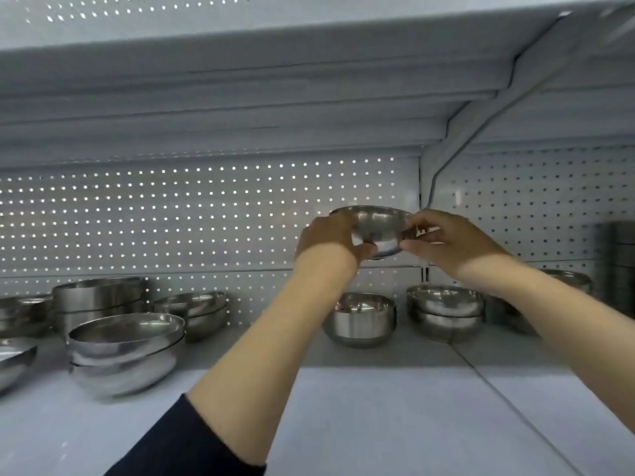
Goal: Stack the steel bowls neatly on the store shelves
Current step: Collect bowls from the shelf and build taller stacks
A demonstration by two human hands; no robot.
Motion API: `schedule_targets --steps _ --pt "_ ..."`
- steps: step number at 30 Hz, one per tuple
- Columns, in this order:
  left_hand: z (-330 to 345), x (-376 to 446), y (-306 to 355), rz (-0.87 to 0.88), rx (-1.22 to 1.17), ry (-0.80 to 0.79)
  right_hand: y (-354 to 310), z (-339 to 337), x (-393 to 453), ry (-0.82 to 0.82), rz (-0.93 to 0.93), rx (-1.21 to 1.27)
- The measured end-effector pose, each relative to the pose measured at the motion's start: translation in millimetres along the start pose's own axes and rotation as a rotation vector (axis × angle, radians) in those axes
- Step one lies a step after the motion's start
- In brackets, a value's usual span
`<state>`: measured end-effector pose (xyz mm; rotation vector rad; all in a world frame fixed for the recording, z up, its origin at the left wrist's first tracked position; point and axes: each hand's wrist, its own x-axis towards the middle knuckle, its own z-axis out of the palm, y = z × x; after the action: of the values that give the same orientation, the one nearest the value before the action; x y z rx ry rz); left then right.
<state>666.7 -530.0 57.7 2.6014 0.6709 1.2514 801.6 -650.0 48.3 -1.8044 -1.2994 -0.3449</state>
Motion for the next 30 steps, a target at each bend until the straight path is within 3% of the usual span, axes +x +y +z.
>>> schedule_targets --steps 2,7,11,30 --pt "27 11 23 0.032 -0.05 -0.023 28 -18 -1 0.043 0.026 0.004" --pt "92 12 41 0.058 -0.155 -0.156 89 -36 -8 -0.033 0.083 -0.086" --pt "128 7 35 0.125 -0.059 -0.218 128 -27 -21 -0.062 0.11 -0.152" --pt "156 0 18 0.133 0.013 -0.278 137 -19 -24 -0.125 0.142 -0.251"
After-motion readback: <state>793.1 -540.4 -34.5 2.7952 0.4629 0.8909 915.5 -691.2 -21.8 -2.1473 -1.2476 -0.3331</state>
